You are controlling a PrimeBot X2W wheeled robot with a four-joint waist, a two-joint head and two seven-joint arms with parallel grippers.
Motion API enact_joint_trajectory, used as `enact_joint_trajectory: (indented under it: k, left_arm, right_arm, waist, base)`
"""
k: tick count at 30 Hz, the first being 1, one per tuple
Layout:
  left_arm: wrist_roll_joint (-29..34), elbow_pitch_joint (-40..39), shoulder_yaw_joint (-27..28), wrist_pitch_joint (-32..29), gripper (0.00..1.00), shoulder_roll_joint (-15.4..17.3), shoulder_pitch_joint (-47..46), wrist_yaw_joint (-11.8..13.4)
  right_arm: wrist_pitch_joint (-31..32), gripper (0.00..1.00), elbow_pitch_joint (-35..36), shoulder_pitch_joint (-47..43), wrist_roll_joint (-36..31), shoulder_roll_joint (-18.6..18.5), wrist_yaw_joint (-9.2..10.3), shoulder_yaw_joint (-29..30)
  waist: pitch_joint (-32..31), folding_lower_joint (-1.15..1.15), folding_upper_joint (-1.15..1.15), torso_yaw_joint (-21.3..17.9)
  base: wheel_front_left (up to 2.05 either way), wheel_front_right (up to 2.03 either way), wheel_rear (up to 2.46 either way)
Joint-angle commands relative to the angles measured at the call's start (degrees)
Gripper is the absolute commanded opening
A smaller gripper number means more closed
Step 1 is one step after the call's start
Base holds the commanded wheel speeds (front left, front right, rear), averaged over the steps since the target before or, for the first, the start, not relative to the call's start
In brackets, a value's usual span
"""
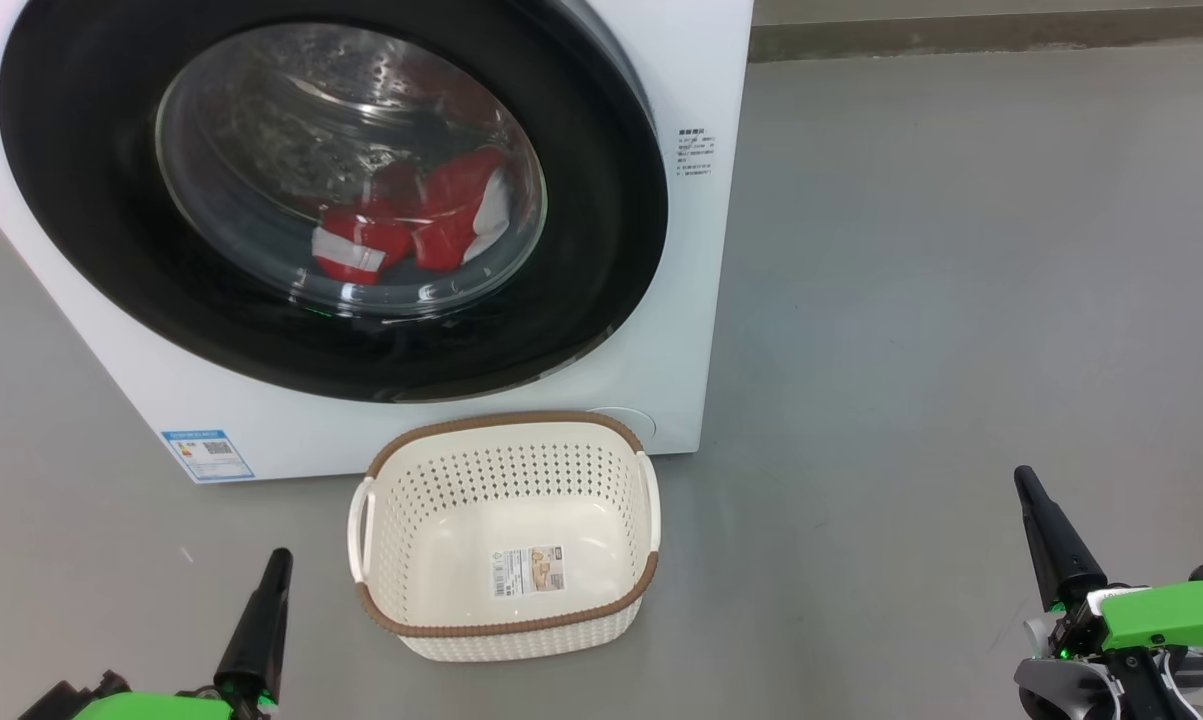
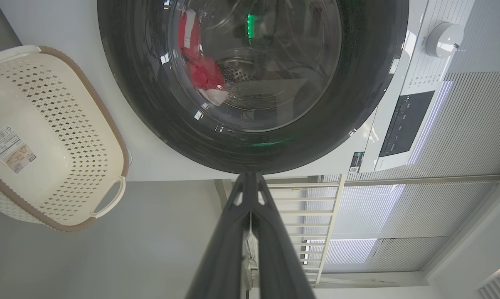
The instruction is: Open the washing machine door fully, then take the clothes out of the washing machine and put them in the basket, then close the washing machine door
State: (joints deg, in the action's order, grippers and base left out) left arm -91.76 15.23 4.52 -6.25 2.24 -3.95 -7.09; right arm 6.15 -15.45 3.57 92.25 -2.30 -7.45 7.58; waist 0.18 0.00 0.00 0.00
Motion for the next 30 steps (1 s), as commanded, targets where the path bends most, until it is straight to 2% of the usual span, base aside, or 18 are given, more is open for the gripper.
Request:
enact_joint_trajectory:
  k: [1, 9, 10, 18, 22, 26, 30]
  left_arm:
    - [-0.4, -1.2, 2.0, -0.2, 0.0, 0.6, -2.2, -0.4]
    - [-0.4, -1.2, 2.0, -0.2, 0.0, 0.6, -2.2, -0.4]
    - [0.0, 0.0, 0.0, 0.0, 1.0, 0.0, 0.0, 0.0]
    - [-0.1, 3.3, -0.8, 0.3, 1.0, -0.8, 1.8, 0.0]
    - [-0.1, 3.3, -1.3, 0.9, 1.0, -0.7, 1.3, 0.0]
    - [0.2, 3.4, -1.8, 1.6, 1.0, -0.6, 0.9, 0.0]
    - [1.1, 3.3, -2.5, 2.4, 1.0, -0.4, 0.4, 0.0]
  right_arm:
    - [0.3, 0.0, 1.4, 2.6, -0.1, -0.6, -0.03, -1.1]
    - [0.3, 0.0, 1.4, 2.6, -0.1, -0.6, -0.03, -1.1]
    - [0.0, 1.0, 0.0, 0.0, 0.0, 0.0, 0.0, 0.0]
    - [-0.4, 1.0, -3.5, -2.0, 0.1, 1.2, 0.0, -0.9]
    - [-1.0, 1.0, -3.5, -1.5, 0.1, 1.2, 0.0, -1.9]
    - [-1.7, 1.0, -3.5, -0.9, -0.5, 1.1, 0.0, -3.0]
    - [-2.5, 1.0, -3.6, -0.2, -1.4, 1.0, 0.0, -4.1]
  waist:
    - [0.0, 0.0, 0.0, 0.0]
    - [0.0, 0.0, 0.0, 0.0]
    - [0.0, 0.0, 0.0, 0.0]
    - [0.1, 0.01, 0.0, 0.0]
    - [-0.1, 0.13, 0.0, 0.0]
    - [0.0, 0.02, 0.0, 0.0]
    - [0.1, 0.0, 0.0, 0.0]
  base:
    - [0.0, 0.0, 0.0]
    - [0.0, 0.0, 0.0]
    - [0.0, 0.0, 0.0]
    - [0.0, 0.0, 0.0]
    - [0.0, 0.0, 0.0]
    - [0.0, 0.0, 0.0]
    - [0.0, 0.0, 0.0]
